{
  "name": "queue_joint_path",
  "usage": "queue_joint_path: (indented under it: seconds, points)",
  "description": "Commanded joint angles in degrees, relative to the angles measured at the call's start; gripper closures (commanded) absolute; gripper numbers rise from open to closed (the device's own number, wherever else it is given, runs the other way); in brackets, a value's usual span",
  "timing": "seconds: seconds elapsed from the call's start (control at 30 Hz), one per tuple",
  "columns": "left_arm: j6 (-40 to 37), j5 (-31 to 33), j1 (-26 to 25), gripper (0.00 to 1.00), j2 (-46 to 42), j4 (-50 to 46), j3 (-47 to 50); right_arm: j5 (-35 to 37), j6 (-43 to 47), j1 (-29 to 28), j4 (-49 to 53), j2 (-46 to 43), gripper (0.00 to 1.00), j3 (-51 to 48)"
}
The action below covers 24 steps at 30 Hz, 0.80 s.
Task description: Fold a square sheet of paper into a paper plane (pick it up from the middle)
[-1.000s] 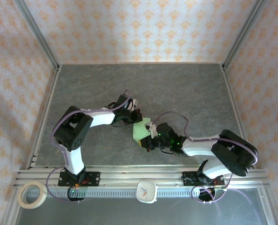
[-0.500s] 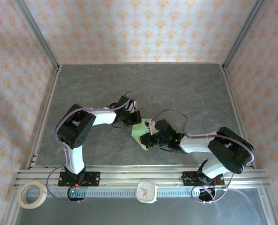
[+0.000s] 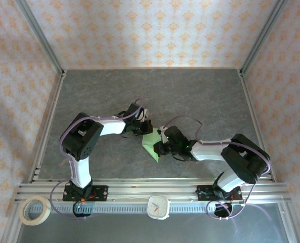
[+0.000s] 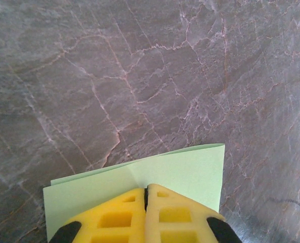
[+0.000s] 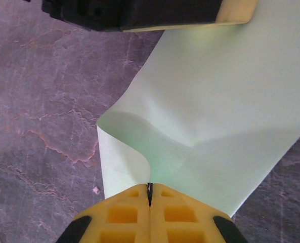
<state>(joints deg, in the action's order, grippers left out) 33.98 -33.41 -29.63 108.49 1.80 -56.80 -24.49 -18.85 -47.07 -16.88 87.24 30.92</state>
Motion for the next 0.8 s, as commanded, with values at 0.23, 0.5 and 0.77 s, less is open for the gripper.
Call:
queue_joint_path:
  seconds: [0.23,0.5,0.77]
  points:
    - [0.4,3.0,-0.3,1.0,1.5,-1.1,2.9,3.5,-0.8,0.1,5.1,-0.1,0.99,2.4]
    - [0.4,3.0,-0.3,1.0,1.4,-1.1,2.9,4.1,-1.0,0.1,6.7,-0.8,0.99,2.7]
    - [0.4,2.9,-0.3,1.0,1.5,-1.1,2.7,6.2,-1.3,0.1,8.7,-1.0,0.99,3.6]
